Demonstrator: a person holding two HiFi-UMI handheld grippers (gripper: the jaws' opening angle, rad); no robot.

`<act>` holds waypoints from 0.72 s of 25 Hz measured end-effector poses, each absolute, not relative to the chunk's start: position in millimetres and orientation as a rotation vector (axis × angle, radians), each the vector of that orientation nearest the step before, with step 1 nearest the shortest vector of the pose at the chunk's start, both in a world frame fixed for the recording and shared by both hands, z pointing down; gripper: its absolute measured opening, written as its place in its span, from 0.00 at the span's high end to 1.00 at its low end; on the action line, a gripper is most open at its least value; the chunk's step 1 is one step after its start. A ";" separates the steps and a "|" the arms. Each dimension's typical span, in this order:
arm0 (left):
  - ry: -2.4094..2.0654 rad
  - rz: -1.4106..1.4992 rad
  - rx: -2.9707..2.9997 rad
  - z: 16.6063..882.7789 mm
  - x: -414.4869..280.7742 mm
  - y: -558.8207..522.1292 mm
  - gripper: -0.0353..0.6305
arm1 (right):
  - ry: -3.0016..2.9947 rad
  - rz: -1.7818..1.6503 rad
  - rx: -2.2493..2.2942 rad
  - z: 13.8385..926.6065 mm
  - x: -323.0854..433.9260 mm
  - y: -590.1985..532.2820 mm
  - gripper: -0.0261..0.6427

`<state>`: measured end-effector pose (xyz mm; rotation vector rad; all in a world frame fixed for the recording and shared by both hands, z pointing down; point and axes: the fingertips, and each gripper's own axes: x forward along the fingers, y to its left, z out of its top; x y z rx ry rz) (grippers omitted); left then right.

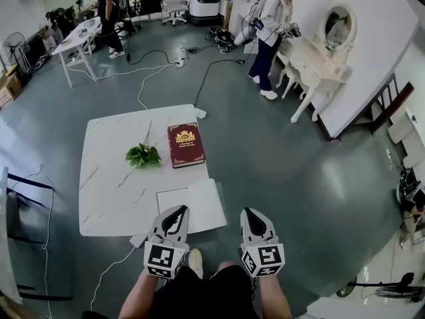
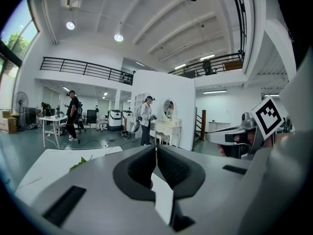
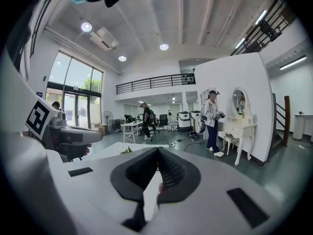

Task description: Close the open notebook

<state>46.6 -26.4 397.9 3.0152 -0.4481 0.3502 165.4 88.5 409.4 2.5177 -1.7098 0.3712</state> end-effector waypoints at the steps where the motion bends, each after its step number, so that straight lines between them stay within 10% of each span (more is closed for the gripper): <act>1: -0.452 0.358 3.008 401.9 47.8 -28.2 0.90 | -1.711 0.385 2.515 413.0 167.8 86.1 0.94; 18: -0.672 0.536 2.806 499.1 93.3 -55.6 0.90 | -1.866 0.661 2.258 522.3 227.6 36.2 0.94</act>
